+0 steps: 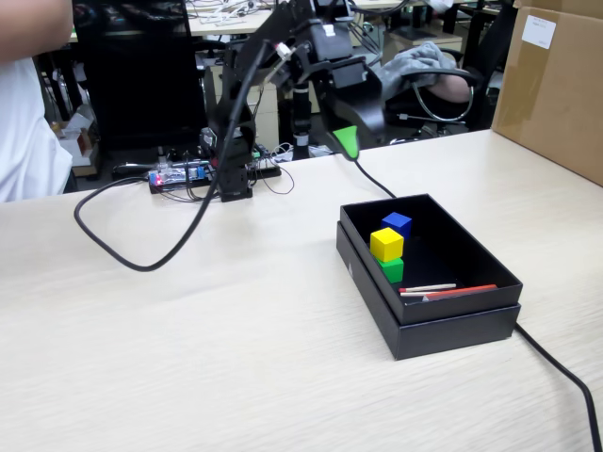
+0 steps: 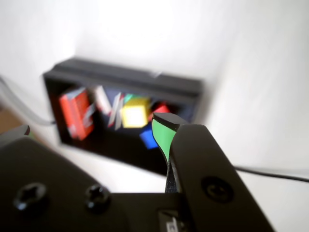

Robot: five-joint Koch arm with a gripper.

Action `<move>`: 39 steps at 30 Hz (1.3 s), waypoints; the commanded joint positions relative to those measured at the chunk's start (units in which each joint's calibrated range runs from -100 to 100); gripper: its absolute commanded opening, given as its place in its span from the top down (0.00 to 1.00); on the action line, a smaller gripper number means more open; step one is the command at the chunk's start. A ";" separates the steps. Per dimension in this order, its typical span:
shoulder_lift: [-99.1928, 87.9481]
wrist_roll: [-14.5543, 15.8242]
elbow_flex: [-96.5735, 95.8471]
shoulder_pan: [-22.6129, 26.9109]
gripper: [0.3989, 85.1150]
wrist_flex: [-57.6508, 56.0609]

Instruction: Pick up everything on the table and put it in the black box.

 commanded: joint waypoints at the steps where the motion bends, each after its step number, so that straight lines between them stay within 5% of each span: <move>1: -20.08 -3.22 -13.38 -1.86 0.42 11.61; 8: -43.26 -3.66 -47.29 -4.10 0.41 28.97; 19: -67.93 -11.62 -93.89 -11.58 0.40 64.05; 39: -76.42 -14.65 -127.62 -12.01 0.40 89.97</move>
